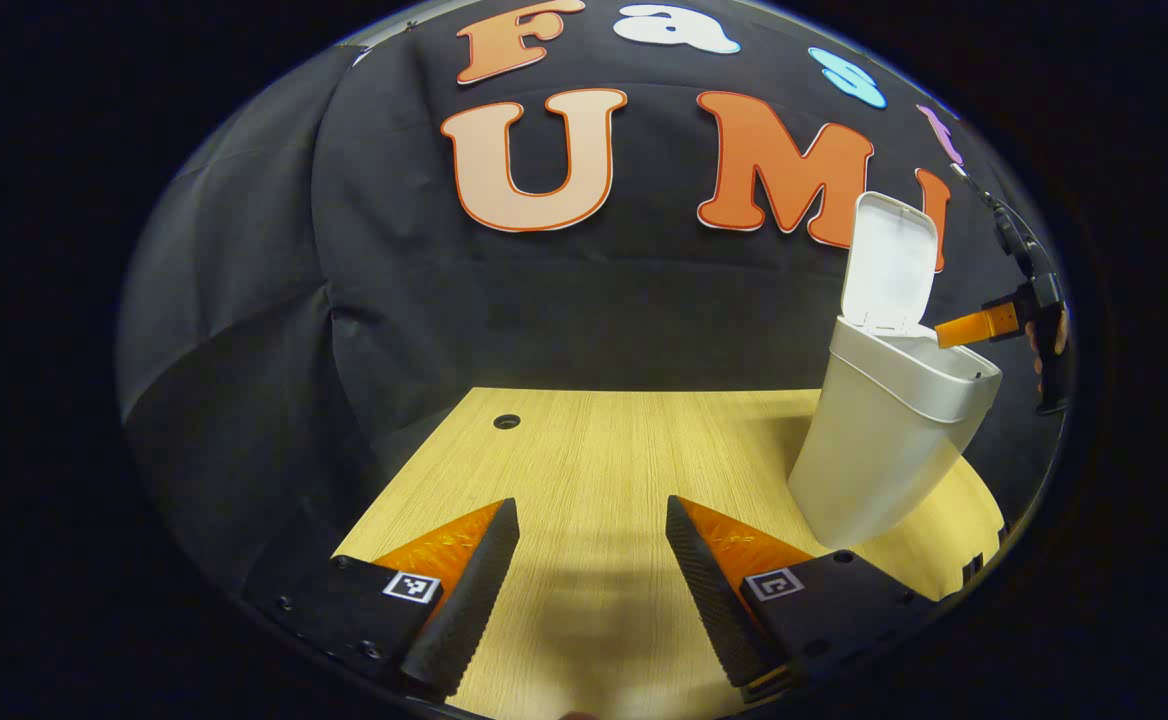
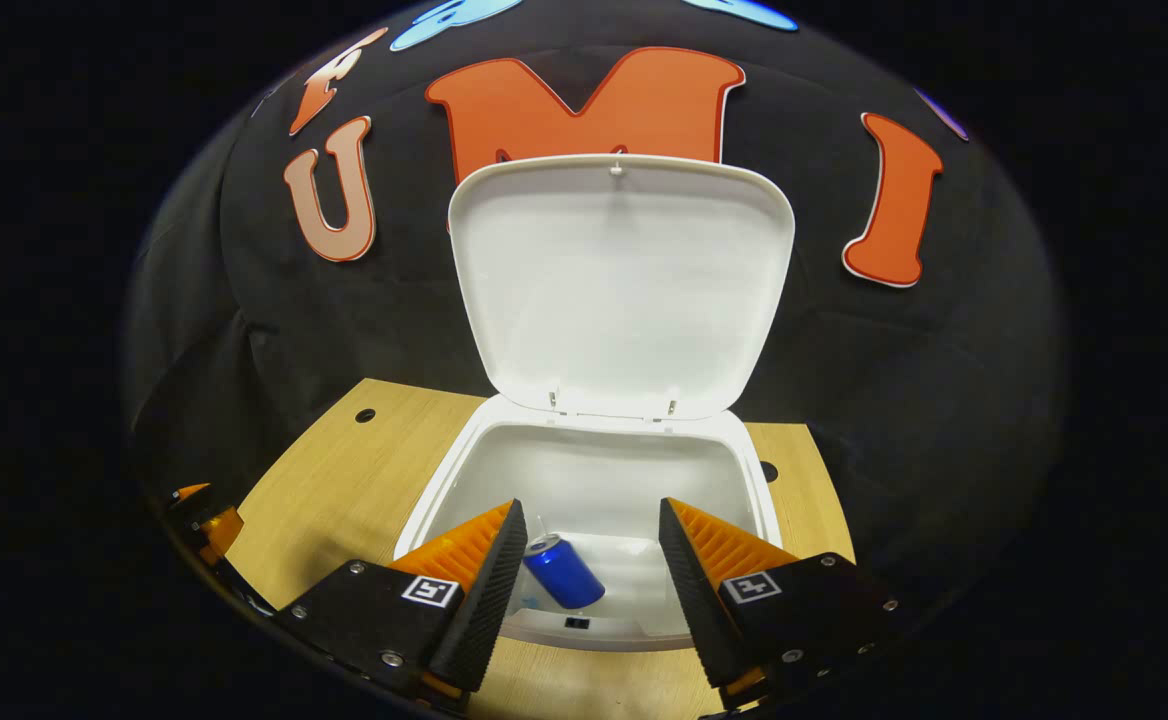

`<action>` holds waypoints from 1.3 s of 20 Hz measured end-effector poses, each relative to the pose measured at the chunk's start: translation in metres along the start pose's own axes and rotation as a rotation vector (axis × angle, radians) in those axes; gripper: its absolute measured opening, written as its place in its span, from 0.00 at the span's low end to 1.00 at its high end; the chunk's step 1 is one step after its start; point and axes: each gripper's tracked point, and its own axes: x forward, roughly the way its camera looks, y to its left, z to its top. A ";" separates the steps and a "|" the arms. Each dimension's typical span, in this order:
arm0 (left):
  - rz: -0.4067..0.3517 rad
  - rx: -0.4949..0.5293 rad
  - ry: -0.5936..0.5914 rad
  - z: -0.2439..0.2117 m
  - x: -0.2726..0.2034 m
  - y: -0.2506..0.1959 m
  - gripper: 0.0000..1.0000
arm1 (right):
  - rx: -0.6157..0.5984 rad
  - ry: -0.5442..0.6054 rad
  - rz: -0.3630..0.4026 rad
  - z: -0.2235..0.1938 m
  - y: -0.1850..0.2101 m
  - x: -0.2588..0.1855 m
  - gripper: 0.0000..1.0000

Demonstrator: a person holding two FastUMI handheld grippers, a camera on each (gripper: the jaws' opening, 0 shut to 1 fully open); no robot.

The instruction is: Press the lid of the desktop garbage bin to open it, pick up the crumpled paper on the desktop and throw it into the bin, then pick up the pop can on the desktop and drop it into the bin, and finally close the garbage bin lid.

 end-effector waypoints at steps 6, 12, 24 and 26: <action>0.001 0.010 0.004 -0.004 -0.001 0.002 0.95 | -0.025 -0.080 -0.019 0.046 -0.008 -0.011 0.81; -0.003 0.005 0.015 -0.012 -0.001 0.004 0.95 | -0.060 -0.189 -0.048 0.107 -0.022 -0.023 0.81; 0.019 0.001 0.042 -0.023 -0.001 0.016 0.95 | -0.017 -0.377 -0.038 0.194 -0.020 -0.031 0.81; 0.020 -0.002 0.045 -0.023 -0.001 0.017 0.95 | -0.014 -0.399 -0.058 0.206 -0.025 -0.026 0.81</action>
